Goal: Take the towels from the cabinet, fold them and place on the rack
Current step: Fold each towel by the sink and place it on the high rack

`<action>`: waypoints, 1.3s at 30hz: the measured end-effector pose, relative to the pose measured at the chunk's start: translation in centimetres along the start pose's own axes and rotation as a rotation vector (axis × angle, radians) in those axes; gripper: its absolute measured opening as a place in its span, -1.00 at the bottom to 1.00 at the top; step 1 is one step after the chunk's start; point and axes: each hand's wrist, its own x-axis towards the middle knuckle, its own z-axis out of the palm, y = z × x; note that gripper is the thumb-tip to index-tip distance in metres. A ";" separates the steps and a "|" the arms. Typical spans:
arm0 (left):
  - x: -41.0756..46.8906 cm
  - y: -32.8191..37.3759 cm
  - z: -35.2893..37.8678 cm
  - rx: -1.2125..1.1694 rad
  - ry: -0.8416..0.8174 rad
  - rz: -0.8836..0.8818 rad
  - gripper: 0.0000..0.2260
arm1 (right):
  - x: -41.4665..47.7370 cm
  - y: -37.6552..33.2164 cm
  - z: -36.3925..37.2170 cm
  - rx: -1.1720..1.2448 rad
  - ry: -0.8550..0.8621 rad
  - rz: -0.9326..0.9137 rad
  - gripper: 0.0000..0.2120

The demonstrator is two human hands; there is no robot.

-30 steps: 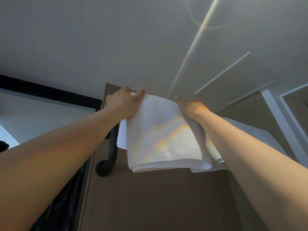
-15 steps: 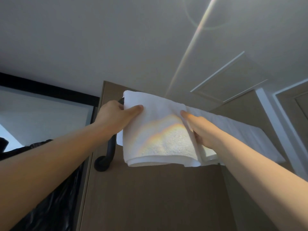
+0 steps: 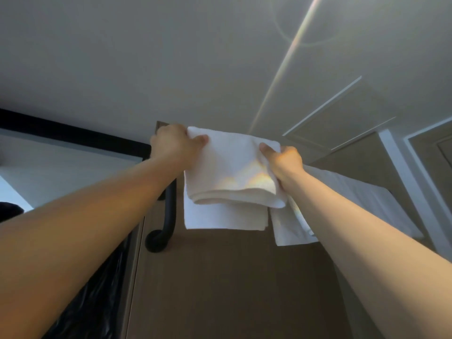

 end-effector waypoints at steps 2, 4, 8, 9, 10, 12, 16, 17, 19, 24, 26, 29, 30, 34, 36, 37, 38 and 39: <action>0.0 -0.3 0.5 0.022 0.005 -0.027 -0.57 | 0.3 0.3 0.4 -0.059 -0.011 0.068 -0.43; -0.7 -0.9 1.1 0.003 0.026 -0.005 -0.55 | 0.2 1.0 0.7 -0.081 0.010 0.077 -0.35; -2.1 -2.4 1.5 -0.110 -0.076 -0.019 -0.60 | -0.3 2.4 0.4 -0.077 -0.015 0.107 -0.34; -2.5 -2.7 1.5 -0.163 -0.133 -0.051 -0.62 | -0.5 2.5 0.3 -0.079 -0.027 0.109 -0.35; -2.8 -2.8 1.5 -0.223 -0.198 -0.087 -0.65 | -0.8 2.7 0.1 -0.062 -0.036 0.106 -0.37; -3.5 -3.0 1.6 -0.388 -0.312 -0.191 -0.69 | -1.6 2.8 -0.4 -0.010 -0.071 0.118 -0.37; -4.7 -3.5 1.8 -0.620 -0.477 -0.350 -0.67 | -3.7 3.6 -1.7 -0.020 -0.249 0.183 -0.29; -4.9 -3.6 1.9 -0.626 -0.494 -0.354 -0.64 | -4.1 3.9 -2.2 0.012 -0.316 0.213 -0.19; -5.2 -3.8 1.9 -0.601 -0.498 -0.353 -0.58 | -4.6 4.7 -3.0 0.114 -0.449 0.254 -0.12; -5.6 -4.4 1.6 -0.595 -0.590 -0.321 -0.54 | -4.8 6.2 -4.1 0.168 -0.586 0.172 -0.65; -6.0 -5.0 1.7 -0.632 -0.648 -0.330 -0.51 | -4.9 6.9 -4.3 0.162 -0.592 0.158 -0.68; -6.8 -6.0 2.2 -0.680 -0.729 -0.348 -0.48 | -5.5 7.7 -4.5 0.127 -0.596 0.153 -0.73; -7.1 -6.2 2.3 -0.683 -0.736 -0.345 -0.48 | -5.6 8.0 -4.5 0.117 -0.577 0.142 -0.73; -7.9 -6.4 2.9 -0.645 -0.622 -0.302 -0.43 | -6.7 8.9 -4.3 0.147 -0.497 0.107 -0.70; -8.4 -6.4 2.9 -0.628 -0.584 -0.275 -0.41 | -7.3 9.5 -4.0 0.205 -0.447 0.126 -0.72; -8.6 -6.4 2.8 -0.609 -0.571 -0.260 -0.40 | -7.5 9.8 -3.9 0.240 -0.424 0.148 -0.74; -8.8 -6.4 2.8 -0.586 -0.561 -0.245 -0.39 | -7.8 10.1 -3.8 0.287 -0.412 0.178 -0.75; -9.0 -6.4 2.8 -0.563 -0.553 -0.230 -0.39 | -8.0 10.4 -3.7 0.355 -0.412 0.218 -0.76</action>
